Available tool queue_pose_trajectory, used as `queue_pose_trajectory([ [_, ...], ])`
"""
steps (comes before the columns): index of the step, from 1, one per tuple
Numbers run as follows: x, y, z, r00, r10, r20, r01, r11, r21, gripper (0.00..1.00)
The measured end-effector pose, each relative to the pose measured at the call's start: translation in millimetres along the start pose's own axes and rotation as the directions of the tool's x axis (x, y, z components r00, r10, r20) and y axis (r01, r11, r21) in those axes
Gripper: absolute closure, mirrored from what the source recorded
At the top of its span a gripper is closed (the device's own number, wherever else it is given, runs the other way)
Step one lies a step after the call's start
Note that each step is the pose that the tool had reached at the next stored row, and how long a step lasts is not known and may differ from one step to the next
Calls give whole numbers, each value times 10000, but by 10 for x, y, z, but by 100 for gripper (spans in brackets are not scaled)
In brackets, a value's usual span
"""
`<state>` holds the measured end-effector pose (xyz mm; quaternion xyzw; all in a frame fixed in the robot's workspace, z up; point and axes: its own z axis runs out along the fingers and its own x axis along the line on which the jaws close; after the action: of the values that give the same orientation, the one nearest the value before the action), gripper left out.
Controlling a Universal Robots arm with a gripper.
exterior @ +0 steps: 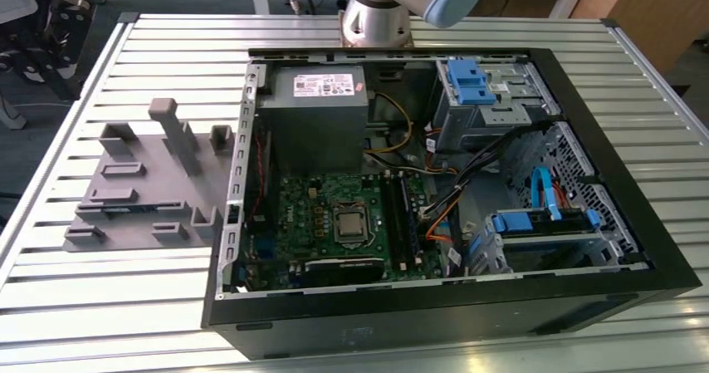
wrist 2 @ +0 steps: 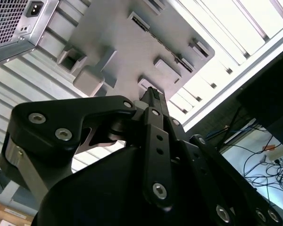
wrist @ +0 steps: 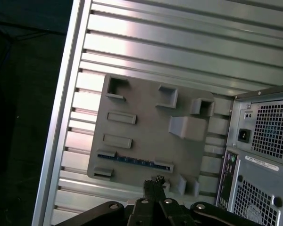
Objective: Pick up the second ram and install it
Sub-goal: 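Pick up the second ram and move it above second insertion slot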
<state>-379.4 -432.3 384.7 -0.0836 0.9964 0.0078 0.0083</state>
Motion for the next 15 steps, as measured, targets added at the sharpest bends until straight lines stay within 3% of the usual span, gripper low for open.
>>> queue_pose_trajectory([
  [15,1,-5,0,9960,-896,-12,896,9960,-16,89],
])
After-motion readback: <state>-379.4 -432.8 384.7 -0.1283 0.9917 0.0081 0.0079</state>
